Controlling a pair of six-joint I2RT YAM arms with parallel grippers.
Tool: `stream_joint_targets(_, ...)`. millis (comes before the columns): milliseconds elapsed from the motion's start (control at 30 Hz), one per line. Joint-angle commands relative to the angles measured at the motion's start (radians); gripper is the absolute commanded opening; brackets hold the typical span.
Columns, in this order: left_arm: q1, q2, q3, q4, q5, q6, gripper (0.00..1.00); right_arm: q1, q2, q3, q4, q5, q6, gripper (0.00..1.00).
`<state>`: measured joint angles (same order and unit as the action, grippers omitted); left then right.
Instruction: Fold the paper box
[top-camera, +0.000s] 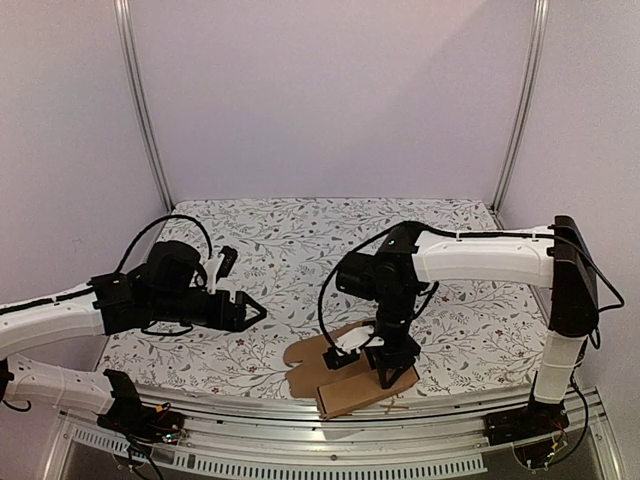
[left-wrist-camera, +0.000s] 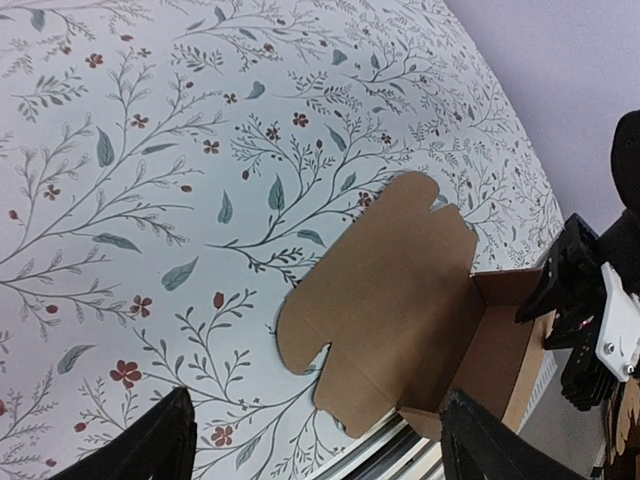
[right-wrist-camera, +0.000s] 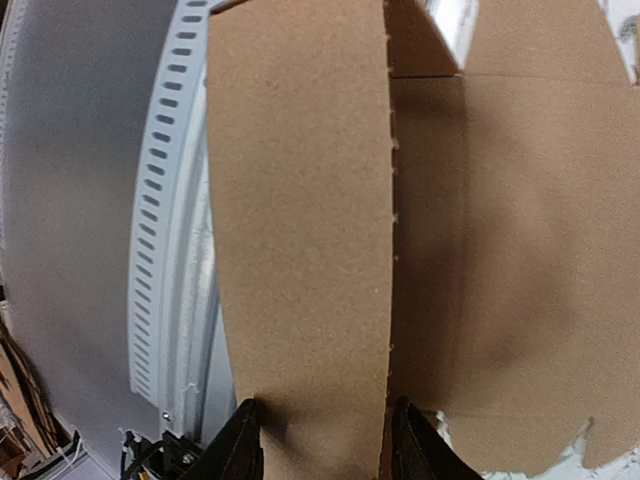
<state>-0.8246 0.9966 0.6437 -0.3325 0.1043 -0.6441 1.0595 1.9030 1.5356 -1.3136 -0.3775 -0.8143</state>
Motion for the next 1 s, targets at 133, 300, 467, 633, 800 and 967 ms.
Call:
stream_joint_targets(133,0.002,0.011,-0.027,0.005,-0.012,0.014,0.84,0.083,-0.084,-0.207,0.255,0.198,0.144,0.3)
stream_joint_targets(300,0.002,0.032,-0.056,0.082,-0.015,0.008,0.83,0.082,-0.142,-0.26,0.392,0.335,0.201,0.21)
stream_joint_targets(467,-0.007,0.067,-0.097,0.249,0.014,0.055,0.83,0.079,-0.113,-0.279,0.508,0.522,0.238,0.02)
stream_joint_targets(633,-0.021,-0.024,-0.127,0.288,-0.115,0.128,0.82,0.057,-0.019,-0.272,0.542,0.541,0.302,0.01)
stream_joint_targets(800,-0.021,-0.164,-0.19,0.396,-0.095,0.249,0.86,0.056,-0.056,-0.289,0.541,0.502,0.313,0.21)
stream_joint_targets(967,-0.024,-0.082,-0.144,0.403,-0.08,0.336,0.86,0.059,-0.197,-0.218,0.385,0.392,0.272,0.39)
